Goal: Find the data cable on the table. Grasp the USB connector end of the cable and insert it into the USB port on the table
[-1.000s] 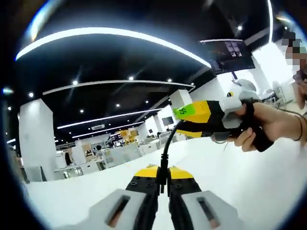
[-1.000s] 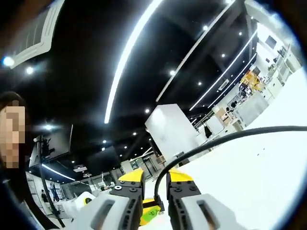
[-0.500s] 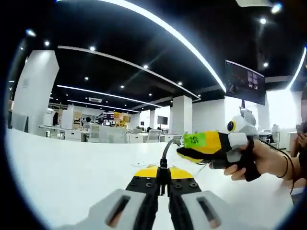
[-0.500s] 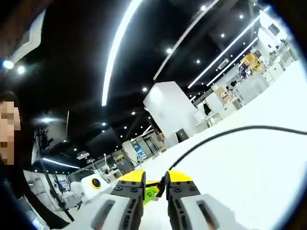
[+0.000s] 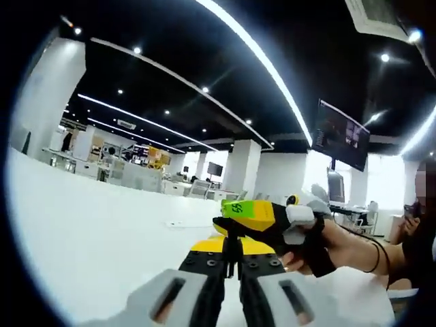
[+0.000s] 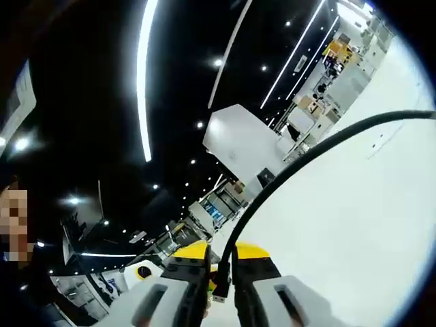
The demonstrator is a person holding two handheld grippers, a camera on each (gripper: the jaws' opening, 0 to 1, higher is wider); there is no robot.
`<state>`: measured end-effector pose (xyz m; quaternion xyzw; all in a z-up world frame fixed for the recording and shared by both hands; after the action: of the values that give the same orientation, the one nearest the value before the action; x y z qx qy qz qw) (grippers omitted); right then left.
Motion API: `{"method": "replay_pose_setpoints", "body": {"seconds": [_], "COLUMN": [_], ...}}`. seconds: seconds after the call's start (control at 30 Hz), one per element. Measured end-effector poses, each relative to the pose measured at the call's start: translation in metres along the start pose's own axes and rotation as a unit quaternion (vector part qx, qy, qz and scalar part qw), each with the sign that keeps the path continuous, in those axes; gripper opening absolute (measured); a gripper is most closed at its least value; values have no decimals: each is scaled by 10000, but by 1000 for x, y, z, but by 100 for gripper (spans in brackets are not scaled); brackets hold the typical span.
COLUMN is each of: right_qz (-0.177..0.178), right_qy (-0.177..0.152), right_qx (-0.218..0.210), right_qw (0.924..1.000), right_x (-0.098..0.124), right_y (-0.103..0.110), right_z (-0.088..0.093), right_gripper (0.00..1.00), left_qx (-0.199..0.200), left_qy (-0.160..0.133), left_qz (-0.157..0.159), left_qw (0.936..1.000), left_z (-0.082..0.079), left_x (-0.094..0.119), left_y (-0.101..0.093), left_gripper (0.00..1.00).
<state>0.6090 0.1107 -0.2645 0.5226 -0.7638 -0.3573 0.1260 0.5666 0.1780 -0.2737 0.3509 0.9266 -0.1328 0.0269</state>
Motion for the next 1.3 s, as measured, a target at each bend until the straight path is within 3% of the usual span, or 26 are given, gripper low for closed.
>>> {"method": "replay_pose_setpoints", "body": {"seconds": [0.4, 0.5, 0.6, 0.73, 0.83, 1.0, 1.3], "right_qz": [-199, -181, -66, 72, 218, 392, 841], "right_qy": [-106, -92, 46, 205, 229, 204, 174], "right_qx": [78, 439, 1129, 1857, 2195, 2556, 3337], "right_qw": [9997, 9988, 9936, 9824, 9751, 9658, 9387], "right_x": [3, 6, 7, 9, 10, 13, 20], "right_y": [2, 2, 3, 3, 1, -1, -6], "right_z": [-4, -4, -3, -3, -5, -12, -31], "right_gripper": [7, 7, 7, 6, 6, 5, 5], "left_qx": [1167, 1249, 1360, 1219, 838, 509, -69], "left_qy": [-325, -338, -277, -172, -46, 61, 288], "left_qz": [404, 426, 391, 315, 219, 111, 136], "left_qw": [9918, 9907, 9895, 9919, 9962, 9986, 9995], "left_z": [3, 4, 8, 13, 16, 19, 25], "left_x": [-2, -4, -6, -8, -8, -10, -13], "left_y": [-1, -1, 0, 0, 2, 1, -3], "left_gripper": [6, 6, 7, 8, 8, 14, 15]}}
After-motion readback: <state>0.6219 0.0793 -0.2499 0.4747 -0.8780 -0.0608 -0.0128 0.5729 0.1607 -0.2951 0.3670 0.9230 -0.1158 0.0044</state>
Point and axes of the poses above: the point that each gripper's makers call its tool centre point, and the gripper's own axes: x roughly backward along the fingers, y roughly to its left, z roughly out of its underside, the point moved 4 cm from there along x, roughly backward along the fingers, and after that the axes turned 1 degree about -z, right-handed, at the moved point
